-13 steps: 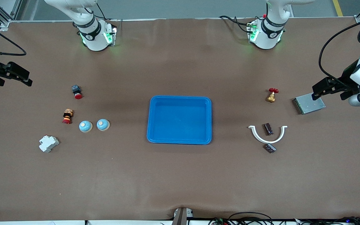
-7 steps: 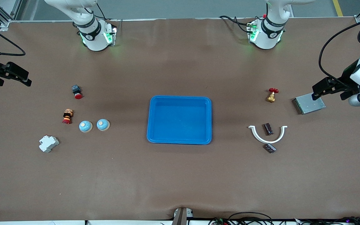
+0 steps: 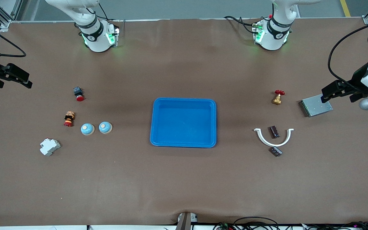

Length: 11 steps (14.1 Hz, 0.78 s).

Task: Place electrolytic capacitor and blue bell in tray
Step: 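Move the right gripper to a bell while the left gripper nears a capacitor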

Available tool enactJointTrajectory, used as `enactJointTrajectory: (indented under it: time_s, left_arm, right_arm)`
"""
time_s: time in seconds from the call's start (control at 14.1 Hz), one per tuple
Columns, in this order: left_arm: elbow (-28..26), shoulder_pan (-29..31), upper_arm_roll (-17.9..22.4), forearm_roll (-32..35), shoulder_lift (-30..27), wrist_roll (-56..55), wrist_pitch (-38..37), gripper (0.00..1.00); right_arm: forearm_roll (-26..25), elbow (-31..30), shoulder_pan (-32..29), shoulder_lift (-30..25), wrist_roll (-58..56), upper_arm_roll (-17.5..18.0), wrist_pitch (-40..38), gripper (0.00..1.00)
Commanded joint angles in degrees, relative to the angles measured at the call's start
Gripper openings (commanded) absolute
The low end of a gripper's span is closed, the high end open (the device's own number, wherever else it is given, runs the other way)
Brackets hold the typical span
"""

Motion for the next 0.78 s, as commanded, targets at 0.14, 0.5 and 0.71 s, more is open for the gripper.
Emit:
enactJointTrajectory:
  time_s: [0.14, 0.5, 0.71]
  left_arm:
    - [-0.1, 2.6, 0.1, 0.0, 1.1, 0.6, -1.6, 1.0]
    - [-3.2, 3.2, 0.1, -0.5, 4.1, 2.0, -3.9, 1.0]
    - [-8.3, 2.6, -0.5, -0.7, 4.5, 1.9, 0.8, 1.0]
  right_arm:
    - [0.5, -0.1, -0.7, -0.1, -0.5, 0.5, -0.1, 1.0]
    - [0.0, -0.2, -0.9, 0.0, -1.1, 0.5, 0.1, 1.0]
    - [-0.1, -0.2, -0.8, 0.6, -1.0, 0.5, 0.3, 1.0]
